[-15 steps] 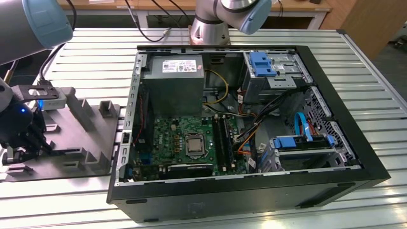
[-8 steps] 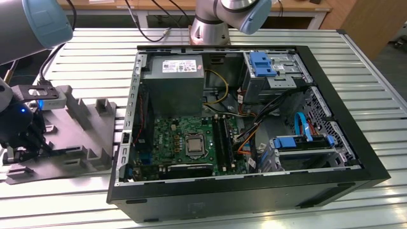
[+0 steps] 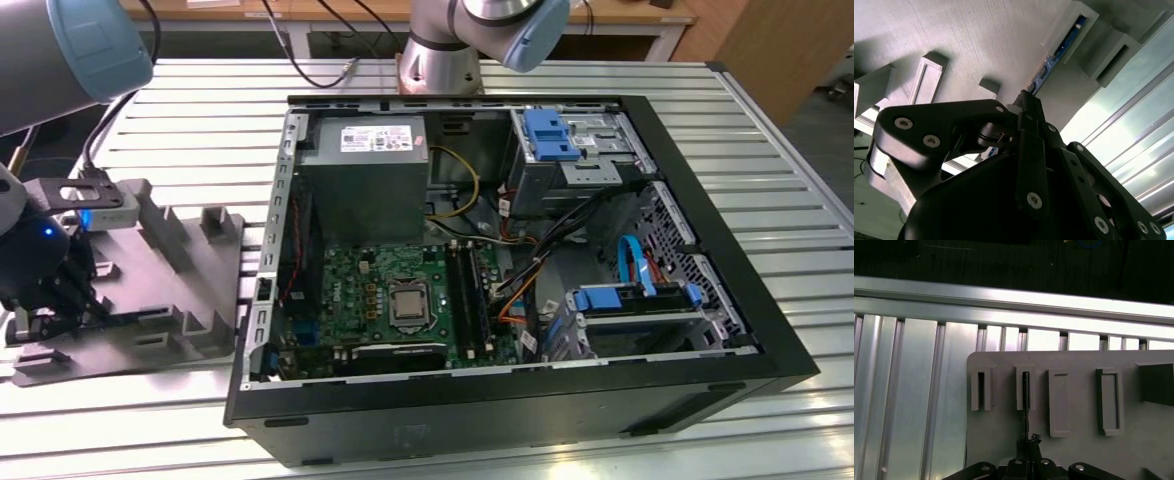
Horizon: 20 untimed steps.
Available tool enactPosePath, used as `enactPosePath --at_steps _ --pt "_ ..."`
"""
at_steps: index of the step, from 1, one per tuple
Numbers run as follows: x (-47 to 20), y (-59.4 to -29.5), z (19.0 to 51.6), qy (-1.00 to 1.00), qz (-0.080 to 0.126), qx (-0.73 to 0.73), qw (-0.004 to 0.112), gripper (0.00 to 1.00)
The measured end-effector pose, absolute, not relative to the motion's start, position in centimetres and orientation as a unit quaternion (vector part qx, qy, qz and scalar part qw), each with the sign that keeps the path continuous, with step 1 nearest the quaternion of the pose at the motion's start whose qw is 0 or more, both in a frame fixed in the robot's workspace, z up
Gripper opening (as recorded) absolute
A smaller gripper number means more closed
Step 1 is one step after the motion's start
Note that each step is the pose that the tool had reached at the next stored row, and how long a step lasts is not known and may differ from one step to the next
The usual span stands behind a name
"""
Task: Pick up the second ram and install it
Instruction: 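Pick up the second ram and move it above second insertion slot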
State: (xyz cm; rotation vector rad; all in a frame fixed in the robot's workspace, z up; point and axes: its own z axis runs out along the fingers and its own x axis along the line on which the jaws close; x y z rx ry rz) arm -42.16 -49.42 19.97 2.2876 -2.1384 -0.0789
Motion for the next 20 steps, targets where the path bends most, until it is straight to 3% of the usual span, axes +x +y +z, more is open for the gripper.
enactPosePath --at_steps 20 --pt "-42.16 -49.41 19.98 -0.726 -0.025 0.687 0.003 0.12"
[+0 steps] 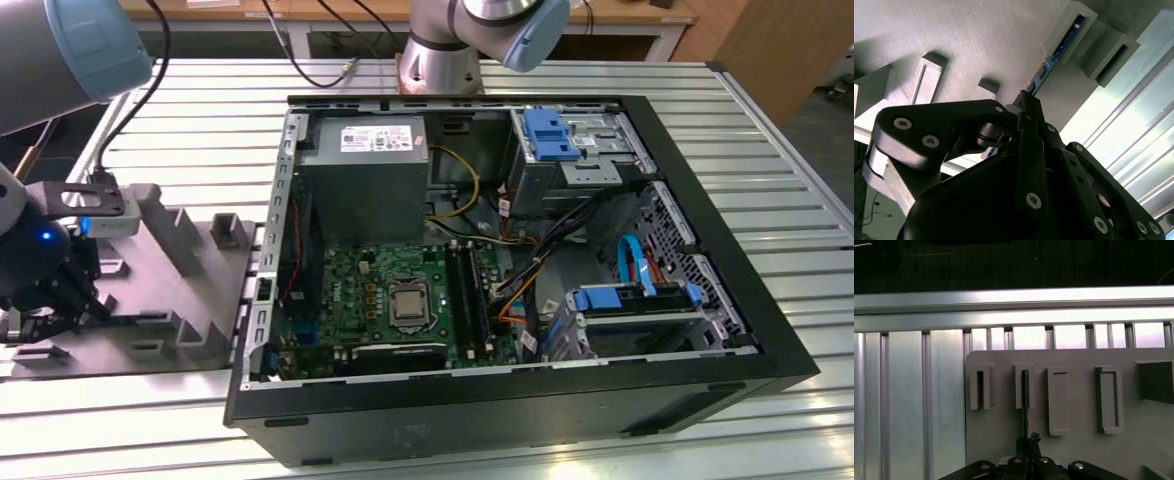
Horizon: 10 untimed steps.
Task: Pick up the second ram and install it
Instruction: 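Pick up the second ram and move it above second insertion slot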
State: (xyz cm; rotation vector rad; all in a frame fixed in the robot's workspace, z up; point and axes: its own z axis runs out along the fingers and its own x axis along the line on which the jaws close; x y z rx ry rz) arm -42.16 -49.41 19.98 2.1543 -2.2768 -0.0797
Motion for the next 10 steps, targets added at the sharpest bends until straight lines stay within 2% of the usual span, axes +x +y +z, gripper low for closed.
enactPosePath --at_steps 10 --pt "-42.16 -49.42 19.98 -0.704 -0.025 0.71 0.004 0.12"
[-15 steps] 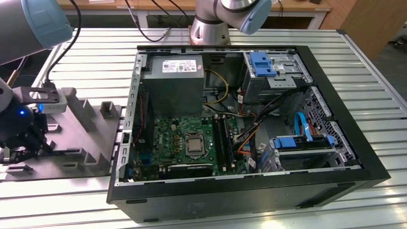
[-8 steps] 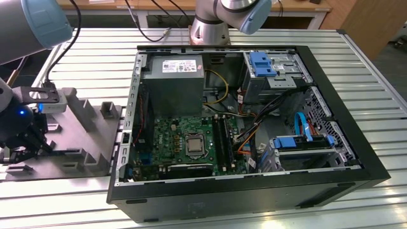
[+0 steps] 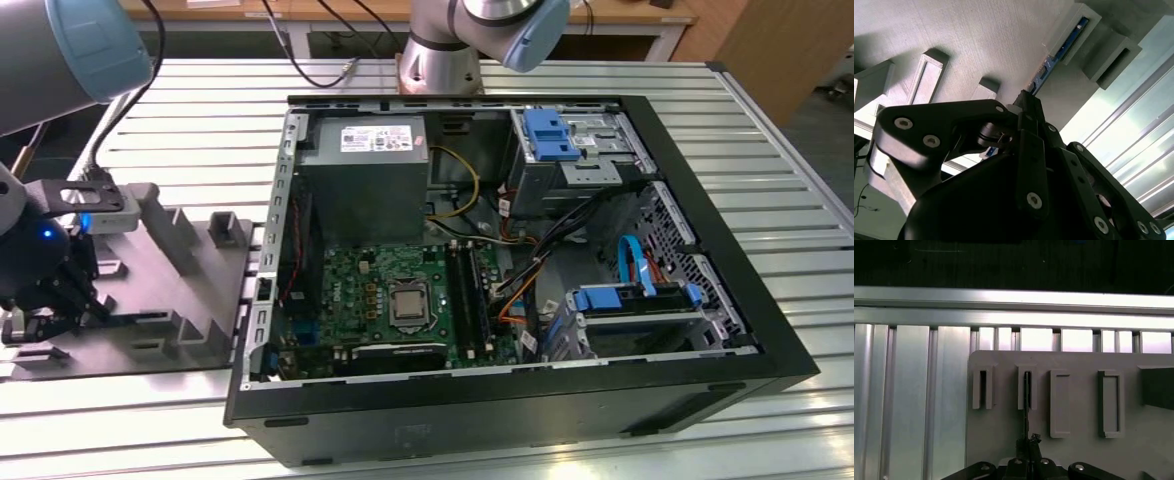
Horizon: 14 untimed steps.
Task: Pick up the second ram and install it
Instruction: 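Pick up the second ram and move it above second insertion slot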
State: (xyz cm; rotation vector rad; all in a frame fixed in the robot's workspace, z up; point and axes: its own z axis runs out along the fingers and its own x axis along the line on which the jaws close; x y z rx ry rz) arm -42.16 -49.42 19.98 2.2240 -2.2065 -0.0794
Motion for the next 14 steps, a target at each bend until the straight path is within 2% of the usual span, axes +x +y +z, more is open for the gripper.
enactPosePath --at_steps 14 --pt "-42.15 -49.41 20.08 -0.707 -0.025 0.707 0.004 0.12"
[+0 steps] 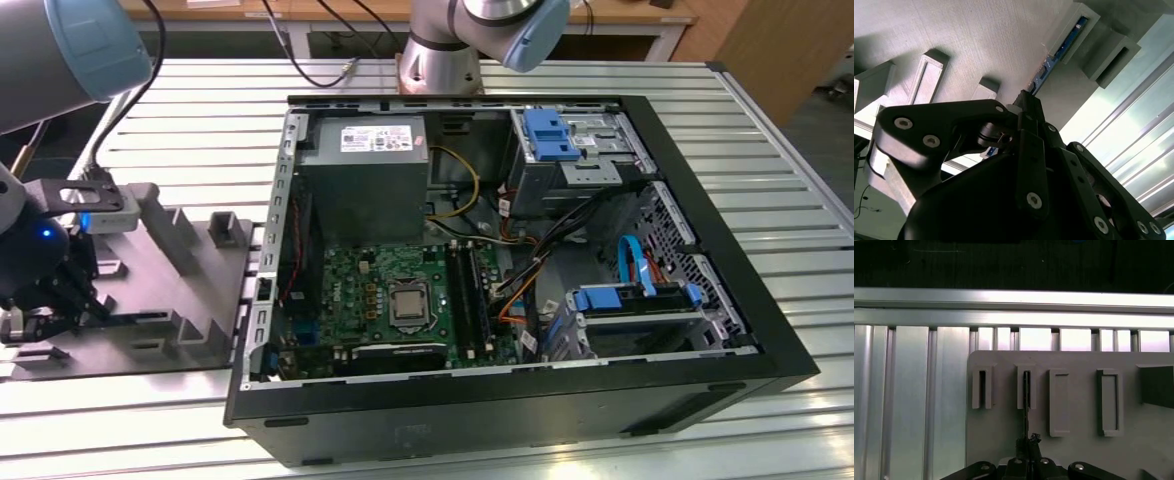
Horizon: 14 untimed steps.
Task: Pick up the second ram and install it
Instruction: 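Pick up the second ram and move it above second insertion slot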
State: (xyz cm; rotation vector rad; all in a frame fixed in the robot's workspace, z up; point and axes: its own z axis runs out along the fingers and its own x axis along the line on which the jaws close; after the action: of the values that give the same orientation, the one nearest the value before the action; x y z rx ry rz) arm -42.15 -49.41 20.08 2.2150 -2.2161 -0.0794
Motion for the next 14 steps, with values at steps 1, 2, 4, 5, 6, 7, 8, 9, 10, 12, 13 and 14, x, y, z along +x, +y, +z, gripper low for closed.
enactPosePath --at_steps 1,2,4,5,6,7,8,9,10,12,13,14 --pt "-42.16 -49.41 20.08 -0.707 -0.025 0.707 0.004 0.12" --pt "-42.16 -49.41 20.08 -0.707 -0.025 0.707 0.004 0.12" --pt "-42.15 -49.41 20.09 -0.707 -0.025 0.707 0.004 0.12" --pt "-42.15 -49.42 20.09 -0.707 -0.025 0.707 0.004 0.12" --pt "-42.15 -49.42 20.09 -0.707 -0.025 0.707 0.004 0.12" --pt "-42.15 -49.41 20.09 -0.707 -0.025 0.707 0.004 0.12" --pt "-42.16 -49.41 20.09 -0.707 -0.025 0.707 0.004 0.11" --pt "-42.15 -49.42 20.09 -0.707 -0.025 0.707 0.004 0.11" --pt "-42.15 -49.41 20.09 -0.707 -0.025 0.707 0.004 0.11" --pt "-42.15 -49.41 20.11 -0.707 -0.025 0.707 0.004 0.11" --pt "-42.16 -49.42 20.22 -0.707 -0.025 0.707 0.004 0.11" --pt "-42.16 -49.42 20.37 -0.707 -0.025 0.707 0.004 0.11"
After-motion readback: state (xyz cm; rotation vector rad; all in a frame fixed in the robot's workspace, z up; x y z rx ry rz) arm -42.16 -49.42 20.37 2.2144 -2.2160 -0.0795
